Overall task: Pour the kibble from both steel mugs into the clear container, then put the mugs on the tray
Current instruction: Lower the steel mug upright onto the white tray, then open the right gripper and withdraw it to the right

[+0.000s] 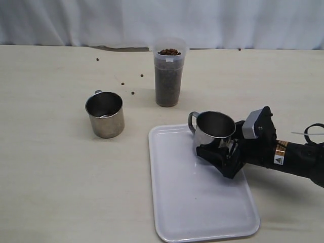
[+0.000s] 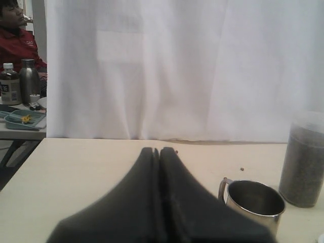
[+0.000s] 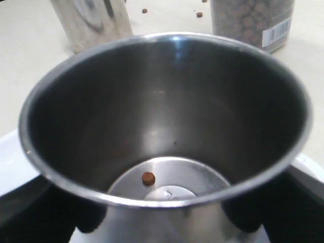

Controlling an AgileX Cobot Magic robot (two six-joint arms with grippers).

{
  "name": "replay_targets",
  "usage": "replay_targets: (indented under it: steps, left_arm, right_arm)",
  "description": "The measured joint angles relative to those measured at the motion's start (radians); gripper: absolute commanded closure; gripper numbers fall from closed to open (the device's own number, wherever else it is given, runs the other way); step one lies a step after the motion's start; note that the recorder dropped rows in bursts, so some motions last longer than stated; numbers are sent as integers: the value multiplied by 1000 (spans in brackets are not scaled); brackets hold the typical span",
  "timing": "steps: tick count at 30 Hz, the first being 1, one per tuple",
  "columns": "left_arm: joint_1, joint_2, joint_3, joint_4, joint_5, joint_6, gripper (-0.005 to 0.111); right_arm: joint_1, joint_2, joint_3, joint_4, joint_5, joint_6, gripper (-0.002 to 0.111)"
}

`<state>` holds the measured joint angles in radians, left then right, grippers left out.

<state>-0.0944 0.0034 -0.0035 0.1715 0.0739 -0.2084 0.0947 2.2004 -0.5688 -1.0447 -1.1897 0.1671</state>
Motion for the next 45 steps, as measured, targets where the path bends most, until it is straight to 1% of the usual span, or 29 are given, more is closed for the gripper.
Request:
replay_targets:
  steps: [2, 4, 5, 7, 18, 32, 35, 40, 45]
  left_arm:
    - [0, 0, 0, 0, 0, 0, 107]
    - [0, 0, 0, 0, 0, 0, 107]
    - [0, 0, 0, 0, 0, 0, 107]
    - [0, 0, 0, 0, 0, 0, 107]
    - [0, 0, 0, 0, 0, 0, 107]
    - [0, 0, 0, 0, 0, 0, 107]
    - [0, 0, 0, 0, 0, 0, 107]
    - [0, 0, 0, 0, 0, 0, 107]
    - [0, 0, 0, 0, 0, 0, 107]
  right_arm:
    - [0, 0, 0, -11, -2, -3, 40]
    - [0, 0, 0, -15, -6, -5, 25]
    - [0, 0, 0, -18, -9, -7, 21]
    - [0, 0, 0, -18, -13, -7, 16]
    - [0, -27, 4, -55, -17, 1, 15]
    - [0, -199, 122, -59, 18, 1, 15]
    - [0, -253, 147, -61, 61, 1, 15]
    - [0, -368, 196, -61, 188, 4, 15]
    - [0, -516, 247, -61, 224, 77, 15]
